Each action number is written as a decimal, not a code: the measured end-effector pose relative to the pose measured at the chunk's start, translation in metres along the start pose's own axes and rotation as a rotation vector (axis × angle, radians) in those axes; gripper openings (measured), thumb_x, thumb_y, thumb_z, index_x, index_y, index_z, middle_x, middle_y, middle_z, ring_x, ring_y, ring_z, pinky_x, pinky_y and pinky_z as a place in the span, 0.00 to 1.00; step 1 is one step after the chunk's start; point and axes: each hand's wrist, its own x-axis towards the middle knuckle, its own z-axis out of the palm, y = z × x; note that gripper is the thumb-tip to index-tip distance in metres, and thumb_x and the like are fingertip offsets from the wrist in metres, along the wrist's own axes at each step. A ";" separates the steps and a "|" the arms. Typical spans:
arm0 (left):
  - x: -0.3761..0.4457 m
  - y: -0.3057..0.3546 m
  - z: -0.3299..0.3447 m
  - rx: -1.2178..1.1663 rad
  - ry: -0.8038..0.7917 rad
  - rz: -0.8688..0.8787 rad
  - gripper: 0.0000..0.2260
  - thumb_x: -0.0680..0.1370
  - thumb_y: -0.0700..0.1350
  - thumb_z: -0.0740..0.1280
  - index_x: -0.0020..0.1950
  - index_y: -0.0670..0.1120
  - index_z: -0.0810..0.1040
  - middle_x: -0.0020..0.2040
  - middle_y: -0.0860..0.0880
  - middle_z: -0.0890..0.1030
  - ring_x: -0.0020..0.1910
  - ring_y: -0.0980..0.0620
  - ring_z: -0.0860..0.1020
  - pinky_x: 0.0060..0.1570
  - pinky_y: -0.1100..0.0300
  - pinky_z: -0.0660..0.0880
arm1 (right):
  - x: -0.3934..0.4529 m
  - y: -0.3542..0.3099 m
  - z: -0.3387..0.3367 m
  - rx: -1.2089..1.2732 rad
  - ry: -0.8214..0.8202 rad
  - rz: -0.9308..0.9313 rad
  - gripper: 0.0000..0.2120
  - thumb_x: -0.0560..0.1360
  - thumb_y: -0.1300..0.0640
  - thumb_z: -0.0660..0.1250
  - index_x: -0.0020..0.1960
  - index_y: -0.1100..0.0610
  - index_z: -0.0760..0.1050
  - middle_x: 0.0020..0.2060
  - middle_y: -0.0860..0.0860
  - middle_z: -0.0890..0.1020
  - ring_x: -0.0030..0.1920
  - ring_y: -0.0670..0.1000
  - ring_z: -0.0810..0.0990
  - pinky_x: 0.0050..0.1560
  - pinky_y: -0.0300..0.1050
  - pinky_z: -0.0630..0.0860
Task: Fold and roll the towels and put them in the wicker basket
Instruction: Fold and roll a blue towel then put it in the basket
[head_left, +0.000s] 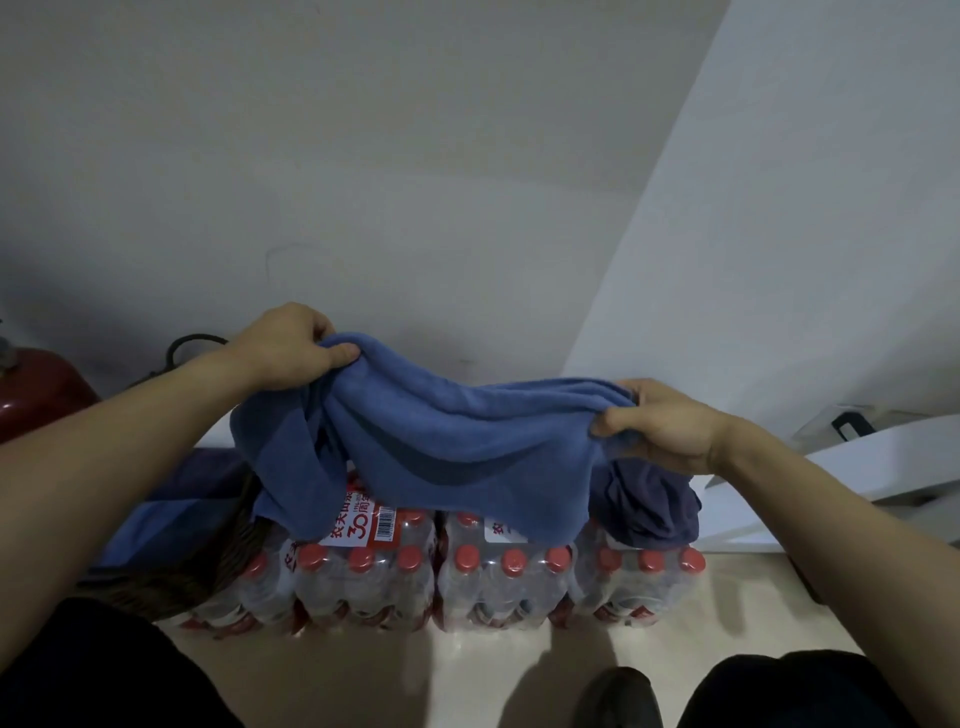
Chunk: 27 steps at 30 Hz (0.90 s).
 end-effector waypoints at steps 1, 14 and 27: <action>0.001 0.000 0.001 0.005 -0.011 -0.015 0.15 0.77 0.54 0.68 0.39 0.43 0.79 0.37 0.44 0.80 0.39 0.46 0.78 0.38 0.54 0.74 | 0.000 -0.003 0.002 0.032 0.026 -0.047 0.13 0.74 0.71 0.66 0.59 0.67 0.78 0.50 0.62 0.83 0.49 0.60 0.82 0.51 0.54 0.80; 0.009 -0.011 0.010 -0.081 0.275 -0.222 0.16 0.76 0.53 0.69 0.40 0.39 0.79 0.38 0.40 0.80 0.39 0.41 0.78 0.32 0.56 0.71 | 0.000 -0.026 0.011 -0.095 0.430 -0.228 0.09 0.70 0.60 0.77 0.50 0.57 0.84 0.45 0.53 0.87 0.48 0.54 0.86 0.52 0.52 0.82; -0.033 0.099 0.035 -0.660 -0.429 0.334 0.31 0.68 0.55 0.73 0.69 0.49 0.70 0.59 0.48 0.81 0.58 0.56 0.79 0.63 0.58 0.75 | 0.002 -0.058 0.074 -0.176 0.232 -0.343 0.26 0.64 0.44 0.78 0.46 0.66 0.80 0.40 0.58 0.85 0.39 0.52 0.83 0.40 0.45 0.79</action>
